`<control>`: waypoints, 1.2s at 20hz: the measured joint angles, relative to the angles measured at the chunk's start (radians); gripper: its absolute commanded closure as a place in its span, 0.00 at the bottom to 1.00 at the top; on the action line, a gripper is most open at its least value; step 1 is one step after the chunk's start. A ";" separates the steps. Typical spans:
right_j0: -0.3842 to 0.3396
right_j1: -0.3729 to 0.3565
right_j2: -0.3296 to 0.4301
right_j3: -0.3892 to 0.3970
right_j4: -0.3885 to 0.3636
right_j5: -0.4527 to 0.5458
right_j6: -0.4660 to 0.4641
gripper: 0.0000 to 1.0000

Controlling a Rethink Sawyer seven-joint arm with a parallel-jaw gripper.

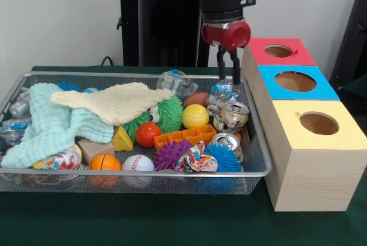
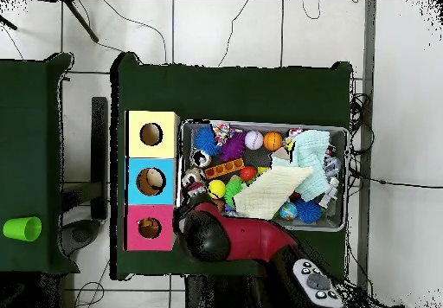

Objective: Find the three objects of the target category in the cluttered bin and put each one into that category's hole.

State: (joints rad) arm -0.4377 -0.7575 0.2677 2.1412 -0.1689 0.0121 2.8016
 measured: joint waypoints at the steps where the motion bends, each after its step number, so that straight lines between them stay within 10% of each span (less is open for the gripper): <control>1: -0.013 0.017 0.002 -0.010 -0.016 0.000 0.000 0.00; 24: -0.334 0.115 0.163 -0.143 -0.124 0.028 0.000 0.00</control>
State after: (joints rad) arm -0.7713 -0.6424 0.4310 1.9978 -0.2925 0.0398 2.8016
